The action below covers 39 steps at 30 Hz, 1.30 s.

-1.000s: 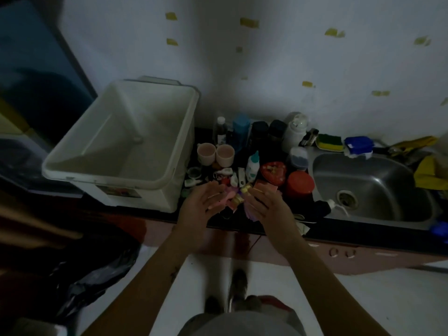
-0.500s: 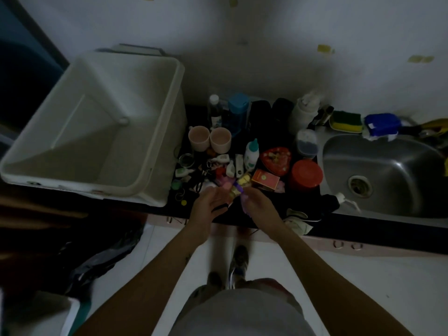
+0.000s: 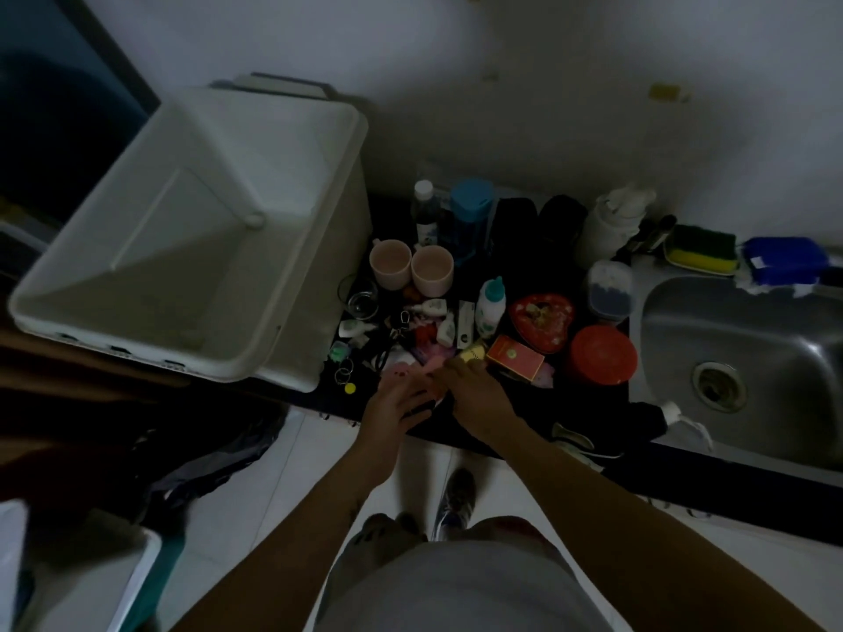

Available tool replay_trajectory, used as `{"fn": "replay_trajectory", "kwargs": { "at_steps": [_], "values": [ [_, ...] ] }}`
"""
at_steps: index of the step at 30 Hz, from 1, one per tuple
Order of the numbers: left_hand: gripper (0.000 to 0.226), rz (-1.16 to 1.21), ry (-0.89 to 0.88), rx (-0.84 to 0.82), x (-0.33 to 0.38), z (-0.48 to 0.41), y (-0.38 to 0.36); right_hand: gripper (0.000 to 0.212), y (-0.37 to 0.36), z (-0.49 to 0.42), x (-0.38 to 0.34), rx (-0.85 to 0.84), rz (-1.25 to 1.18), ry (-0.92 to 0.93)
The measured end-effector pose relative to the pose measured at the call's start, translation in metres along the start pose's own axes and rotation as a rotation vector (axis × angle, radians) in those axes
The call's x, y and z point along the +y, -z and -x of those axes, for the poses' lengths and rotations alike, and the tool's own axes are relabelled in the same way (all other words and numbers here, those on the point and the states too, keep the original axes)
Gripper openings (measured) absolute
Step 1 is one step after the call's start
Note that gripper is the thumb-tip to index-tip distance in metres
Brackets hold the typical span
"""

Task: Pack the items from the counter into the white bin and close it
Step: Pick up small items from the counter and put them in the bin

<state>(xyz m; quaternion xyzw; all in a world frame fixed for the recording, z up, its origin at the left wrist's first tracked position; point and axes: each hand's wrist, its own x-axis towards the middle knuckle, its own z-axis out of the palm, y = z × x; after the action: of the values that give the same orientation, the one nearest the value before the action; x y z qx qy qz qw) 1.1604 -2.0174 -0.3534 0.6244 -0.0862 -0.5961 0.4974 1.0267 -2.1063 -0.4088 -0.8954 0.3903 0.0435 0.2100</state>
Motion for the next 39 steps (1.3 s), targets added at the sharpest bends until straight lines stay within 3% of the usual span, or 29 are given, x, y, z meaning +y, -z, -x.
{"fn": "replay_trajectory", "kwargs": {
  "at_steps": [7,12,14,17,21,24,27,30,34,36,39],
  "values": [
    [0.027,-0.039,-0.013,0.009,-0.002,0.002,-0.003,0.039,0.003,-0.014,0.005,0.021,0.174,0.101],
    [0.019,-0.095,-0.105,0.028,0.005,-0.007,-0.004,0.058,0.009,-0.013,0.020,0.165,0.091,0.194],
    [0.018,-0.213,-0.191,0.044,0.005,-0.011,-0.011,0.050,0.017,-0.009,0.022,0.340,-0.184,0.185],
    [0.038,-0.372,-0.247,0.000,0.005,-0.022,-0.029,0.031,0.039,0.001,0.019,0.527,-0.702,0.039],
    [0.046,-0.579,-0.387,-0.078,0.005,-0.037,-0.050,0.027,0.060,0.013,0.017,0.514,-1.174,-0.190],
    [0.031,-0.706,-0.446,-0.162,0.011,-0.039,-0.057,0.025,0.067,0.017,0.018,0.483,-1.335,-0.236],
    [0.014,-0.632,-0.362,-0.136,0.012,-0.044,-0.057,0.023,0.070,0.015,0.023,0.427,-1.437,-0.273],
    [0.016,-0.460,-0.263,-0.015,0.018,-0.043,-0.050,0.020,0.060,0.011,0.029,0.398,-1.308,-0.342],
    [0.012,-0.358,-0.198,0.072,0.022,-0.043,-0.030,0.026,0.043,0.005,0.043,0.282,-0.871,-0.360],
    [0.011,-0.347,-0.161,0.095,0.019,-0.044,-0.024,0.023,0.036,0.006,0.057,0.307,-0.564,-0.302],
    [0.014,-0.326,-0.134,0.084,0.012,-0.046,-0.031,0.044,0.029,0.011,0.073,0.219,-0.272,-0.308]
  ]
}}
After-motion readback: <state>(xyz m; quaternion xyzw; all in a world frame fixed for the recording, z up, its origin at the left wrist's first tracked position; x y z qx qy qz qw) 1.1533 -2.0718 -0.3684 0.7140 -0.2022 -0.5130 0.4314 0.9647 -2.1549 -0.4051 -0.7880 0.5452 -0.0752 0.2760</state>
